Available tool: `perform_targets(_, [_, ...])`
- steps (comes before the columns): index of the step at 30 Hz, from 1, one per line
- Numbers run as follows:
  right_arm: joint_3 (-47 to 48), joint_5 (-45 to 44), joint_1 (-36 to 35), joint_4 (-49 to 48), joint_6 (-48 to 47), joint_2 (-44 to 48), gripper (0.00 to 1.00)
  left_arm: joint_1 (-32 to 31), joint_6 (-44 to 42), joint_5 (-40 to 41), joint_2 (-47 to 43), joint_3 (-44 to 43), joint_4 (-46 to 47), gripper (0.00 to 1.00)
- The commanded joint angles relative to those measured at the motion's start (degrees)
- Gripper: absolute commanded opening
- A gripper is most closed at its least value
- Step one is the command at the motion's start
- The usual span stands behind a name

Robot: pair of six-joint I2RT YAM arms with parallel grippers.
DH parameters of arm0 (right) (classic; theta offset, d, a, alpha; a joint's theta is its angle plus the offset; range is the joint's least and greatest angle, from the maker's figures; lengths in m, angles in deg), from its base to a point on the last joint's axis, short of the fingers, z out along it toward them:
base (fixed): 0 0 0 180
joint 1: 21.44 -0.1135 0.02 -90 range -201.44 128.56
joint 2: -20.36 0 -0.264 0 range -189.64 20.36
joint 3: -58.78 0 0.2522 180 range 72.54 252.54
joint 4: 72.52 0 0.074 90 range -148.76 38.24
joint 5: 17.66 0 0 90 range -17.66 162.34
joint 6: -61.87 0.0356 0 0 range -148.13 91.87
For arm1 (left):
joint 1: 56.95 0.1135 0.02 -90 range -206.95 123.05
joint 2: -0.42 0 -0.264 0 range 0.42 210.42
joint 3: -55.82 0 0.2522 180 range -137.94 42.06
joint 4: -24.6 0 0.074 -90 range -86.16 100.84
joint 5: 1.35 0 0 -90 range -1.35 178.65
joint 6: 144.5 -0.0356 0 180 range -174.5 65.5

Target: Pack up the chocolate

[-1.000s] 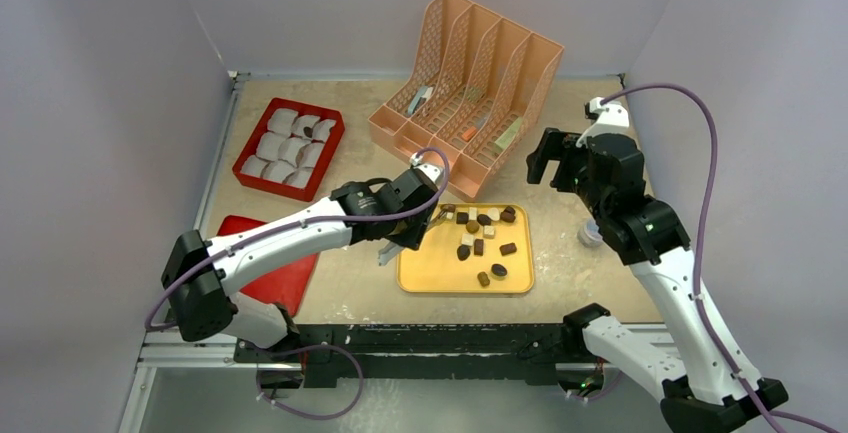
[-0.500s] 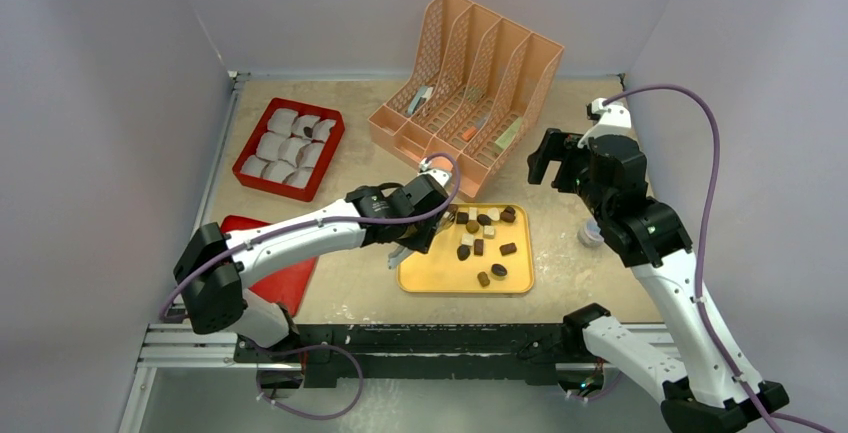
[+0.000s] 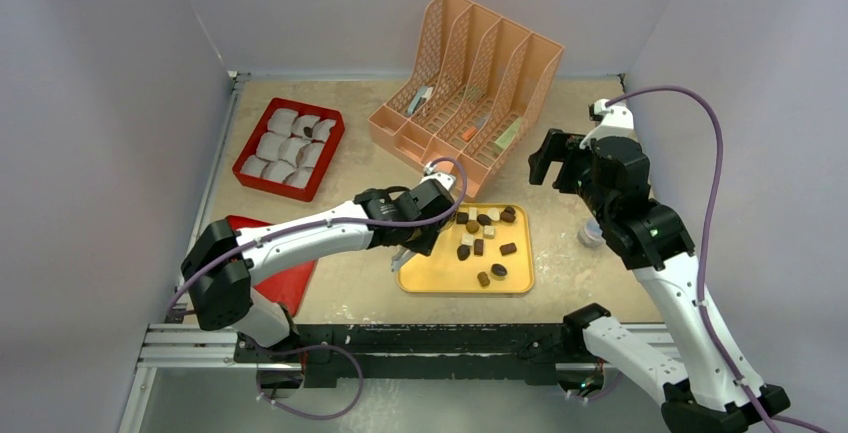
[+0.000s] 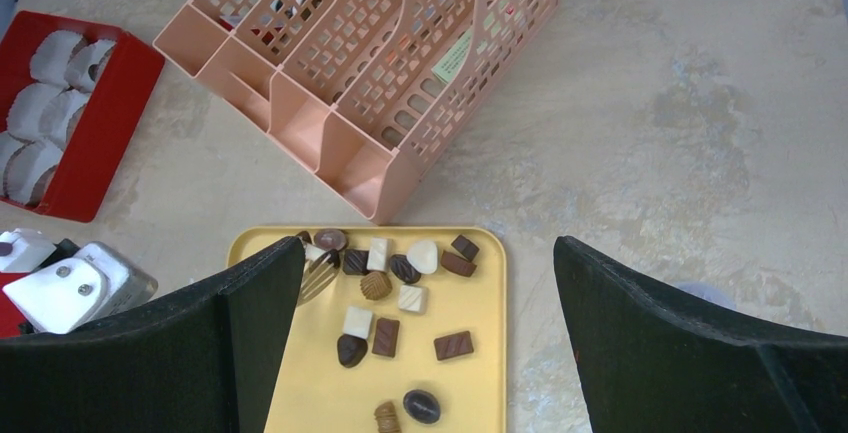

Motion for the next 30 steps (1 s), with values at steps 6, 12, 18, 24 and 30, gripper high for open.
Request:
perform_targets(6, [0.62,-0.49,0.14,-1.81,-0.32,0.18,0.96,-0.89,1.17,2.37,-1.01,-1.38,1.8,0.36])
perform_targets(12, [0.16,-0.47,0.14,-2.69,-0.07,-0.17,0.96,-1.04,2.27,3.64,-4.13,-0.77,0.25,0.32])
perform_targets(18, [0.09,-0.38,0.14,-2.86,0.0,-0.23,0.96,-1.04,4.04,3.97,-7.75,0.42,0.0,0.28])
perform_targets(24, [-0.3,-0.29,0.14,-2.8,0.28,0.51,0.96,-1.03,5.11,4.71,-9.81,0.31,-0.36,0.27])
perform_targets(30, [-0.36,-0.22,0.14,-2.86,0.29,1.04,0.96,-0.95,6.12,8.45,-11.39,-0.36,-0.5,0.26])
